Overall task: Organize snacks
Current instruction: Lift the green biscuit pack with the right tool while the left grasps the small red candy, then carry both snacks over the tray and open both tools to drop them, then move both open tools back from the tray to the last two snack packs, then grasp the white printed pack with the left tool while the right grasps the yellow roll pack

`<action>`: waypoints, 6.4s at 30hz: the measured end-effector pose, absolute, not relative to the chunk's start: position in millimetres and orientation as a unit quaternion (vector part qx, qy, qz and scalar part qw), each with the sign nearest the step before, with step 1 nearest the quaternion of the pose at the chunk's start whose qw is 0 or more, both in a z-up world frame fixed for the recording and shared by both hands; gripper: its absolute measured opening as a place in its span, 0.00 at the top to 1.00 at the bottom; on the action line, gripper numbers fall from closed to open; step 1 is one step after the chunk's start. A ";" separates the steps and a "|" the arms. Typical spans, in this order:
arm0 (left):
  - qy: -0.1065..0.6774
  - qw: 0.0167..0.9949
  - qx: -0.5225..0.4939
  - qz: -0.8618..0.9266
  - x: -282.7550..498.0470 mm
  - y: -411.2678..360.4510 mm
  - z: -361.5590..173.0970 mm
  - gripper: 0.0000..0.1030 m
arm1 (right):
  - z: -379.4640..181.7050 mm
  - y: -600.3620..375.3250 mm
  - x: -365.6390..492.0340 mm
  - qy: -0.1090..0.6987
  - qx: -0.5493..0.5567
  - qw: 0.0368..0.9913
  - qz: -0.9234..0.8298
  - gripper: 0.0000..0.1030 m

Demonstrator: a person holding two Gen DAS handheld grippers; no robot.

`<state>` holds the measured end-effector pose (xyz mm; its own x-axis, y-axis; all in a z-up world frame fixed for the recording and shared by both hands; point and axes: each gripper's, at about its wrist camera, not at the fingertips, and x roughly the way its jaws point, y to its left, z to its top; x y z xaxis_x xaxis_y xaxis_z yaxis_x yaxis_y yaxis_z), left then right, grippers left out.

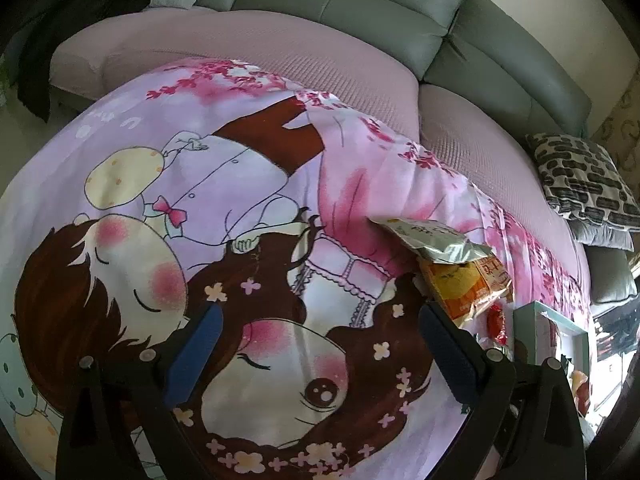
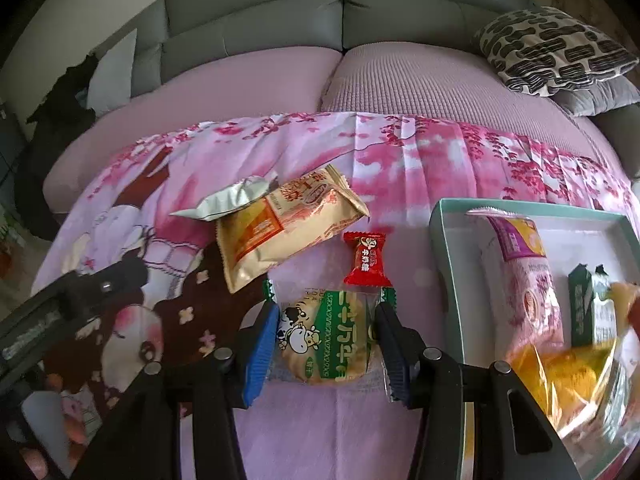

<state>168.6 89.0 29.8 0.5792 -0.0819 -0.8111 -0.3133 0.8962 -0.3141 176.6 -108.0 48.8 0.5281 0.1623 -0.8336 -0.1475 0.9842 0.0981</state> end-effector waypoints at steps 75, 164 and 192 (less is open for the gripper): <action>0.392 0.906 -0.009 -0.156 188.5 -150.6 100.7 0.81 | 102.1 -365.3 133.0 0.387 0.232 0.889 -0.078 0.49; 0.408 0.875 -0.210 0.157 188.5 113.4 40.3 0.02 | 51.6 -121.0 217.3 0.451 0.089 0.884 0.082 0.00; 0.465 0.764 -0.439 -0.084 261.6 87.4 -8.6 0.51 | 46.9 -121.6 219.8 0.451 0.076 0.886 0.075 0.00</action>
<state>261.6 87.4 -8.6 0.5530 -0.5361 -0.6377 -0.2806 0.6009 -0.7485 219.8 -121.6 46.9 0.5813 0.2007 -0.7885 -0.0643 0.9774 0.2014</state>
